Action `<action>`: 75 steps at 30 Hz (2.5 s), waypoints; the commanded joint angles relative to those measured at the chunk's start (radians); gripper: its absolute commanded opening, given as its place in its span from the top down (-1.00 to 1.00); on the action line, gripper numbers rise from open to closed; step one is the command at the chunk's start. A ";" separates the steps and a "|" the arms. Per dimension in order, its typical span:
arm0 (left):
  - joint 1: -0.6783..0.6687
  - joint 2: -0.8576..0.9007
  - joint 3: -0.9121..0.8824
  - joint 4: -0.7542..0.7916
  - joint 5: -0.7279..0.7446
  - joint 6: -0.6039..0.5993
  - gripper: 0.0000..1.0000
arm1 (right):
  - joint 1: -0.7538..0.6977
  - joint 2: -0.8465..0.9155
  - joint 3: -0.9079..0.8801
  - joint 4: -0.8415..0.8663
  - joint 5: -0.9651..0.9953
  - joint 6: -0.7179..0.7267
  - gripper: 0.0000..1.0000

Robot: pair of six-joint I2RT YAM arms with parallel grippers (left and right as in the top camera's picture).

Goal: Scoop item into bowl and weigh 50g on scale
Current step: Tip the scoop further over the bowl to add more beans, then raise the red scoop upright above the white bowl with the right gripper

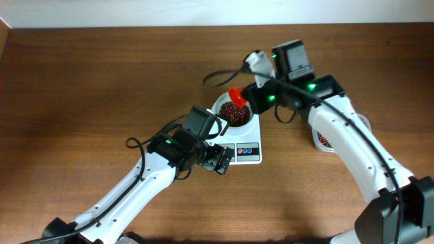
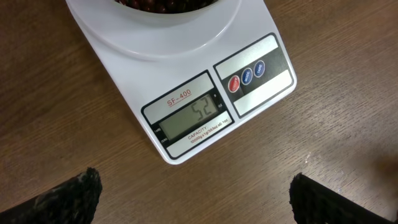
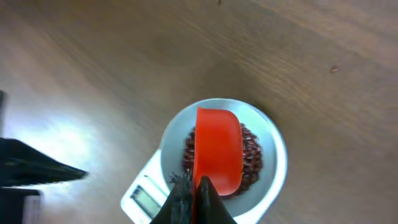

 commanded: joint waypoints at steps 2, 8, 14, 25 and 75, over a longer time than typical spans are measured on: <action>0.003 0.002 -0.005 0.002 -0.004 0.016 -0.98 | 0.024 0.026 0.018 0.001 0.129 -0.064 0.92; 0.003 0.002 -0.005 0.002 -0.004 0.016 -0.98 | 0.023 0.092 0.018 0.000 0.059 -0.062 0.92; 0.003 0.002 -0.005 0.002 -0.004 0.016 -0.98 | 0.023 0.159 0.018 0.000 0.059 -0.062 0.92; 0.003 0.002 -0.005 0.002 -0.004 0.016 -0.98 | 0.002 0.164 0.018 -0.050 -0.106 0.000 0.92; 0.003 0.002 -0.005 0.002 -0.004 0.016 -0.98 | -0.297 0.164 0.018 0.121 -0.676 0.209 0.92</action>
